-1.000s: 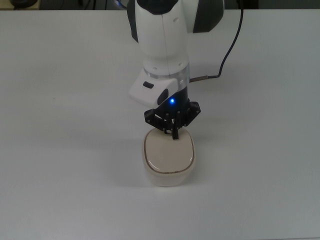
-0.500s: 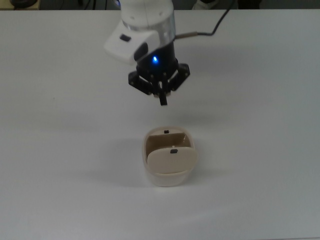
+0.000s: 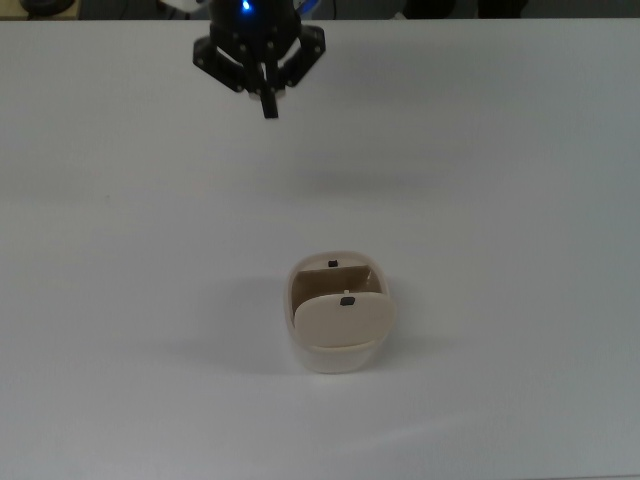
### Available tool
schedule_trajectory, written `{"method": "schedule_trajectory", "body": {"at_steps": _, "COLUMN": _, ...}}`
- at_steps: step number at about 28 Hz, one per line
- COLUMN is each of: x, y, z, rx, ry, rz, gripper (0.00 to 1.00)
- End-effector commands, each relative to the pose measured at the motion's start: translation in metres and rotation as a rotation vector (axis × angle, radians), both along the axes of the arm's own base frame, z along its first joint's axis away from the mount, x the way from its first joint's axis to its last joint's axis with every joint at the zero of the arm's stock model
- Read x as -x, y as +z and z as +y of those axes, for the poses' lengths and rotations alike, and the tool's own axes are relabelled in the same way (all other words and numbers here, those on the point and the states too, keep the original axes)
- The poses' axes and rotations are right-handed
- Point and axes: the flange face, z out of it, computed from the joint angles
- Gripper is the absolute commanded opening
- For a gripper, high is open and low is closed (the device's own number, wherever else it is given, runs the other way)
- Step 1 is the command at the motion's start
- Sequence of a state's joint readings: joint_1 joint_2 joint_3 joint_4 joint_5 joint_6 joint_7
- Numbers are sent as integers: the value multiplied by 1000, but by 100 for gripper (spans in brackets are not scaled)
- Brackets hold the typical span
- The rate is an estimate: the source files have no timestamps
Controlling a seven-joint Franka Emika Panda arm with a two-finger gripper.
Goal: Open the trash can
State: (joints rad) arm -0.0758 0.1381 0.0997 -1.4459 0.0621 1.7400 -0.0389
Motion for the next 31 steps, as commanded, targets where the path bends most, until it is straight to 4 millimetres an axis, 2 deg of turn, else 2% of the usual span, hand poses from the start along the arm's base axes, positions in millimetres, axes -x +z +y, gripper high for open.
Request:
{"method": "schedule_trajectory", "body": {"at_steps": 1, "x": 33, "y": 14, "z": -8, "rx": 59, "ry": 19, "rz": 37, "gripper": 0}}
{"method": "schedule_trajectory", "body": {"at_steps": 4, "x": 44, "y": 12, "z": -6, "rx": 62, "ry": 22, "rz": 48, "gripper": 0}}
{"method": "schedule_trajectory", "body": {"at_steps": 5, "x": 47, "y": 6, "z": -2, "rx": 66, "ry": 26, "rz": 65, "gripper": 0}}
{"method": "schedule_trajectory", "body": {"at_steps": 12, "x": 53, "y": -5, "z": 9, "rx": 166, "ry": 54, "rz": 135, "gripper": 1}}
{"method": "schedule_trajectory", "body": {"at_steps": 16, "x": 53, "y": -5, "z": 8, "rx": 199, "ry": 57, "rz": 139, "gripper": 2}}
{"method": "schedule_trajectory", "body": {"at_steps": 20, "x": 52, "y": -4, "z": 6, "rx": 198, "ry": 54, "rz": 136, "gripper": 35}}
{"method": "schedule_trajectory", "body": {"at_steps": 21, "x": 52, "y": -4, "z": 6, "rx": 198, "ry": 54, "rz": 136, "gripper": 48}}
{"method": "schedule_trajectory", "body": {"at_steps": 22, "x": 52, "y": -4, "z": 5, "rx": 198, "ry": 52, "rz": 135, "gripper": 71}}
{"method": "schedule_trajectory", "body": {"at_steps": 23, "x": 52, "y": -4, "z": 4, "rx": 199, "ry": 49, "rz": 135, "gripper": 100}}
{"method": "schedule_trajectory", "body": {"at_steps": 31, "x": 53, "y": -1, "z": 4, "rx": 199, "ry": 46, "rz": 141, "gripper": 100}}
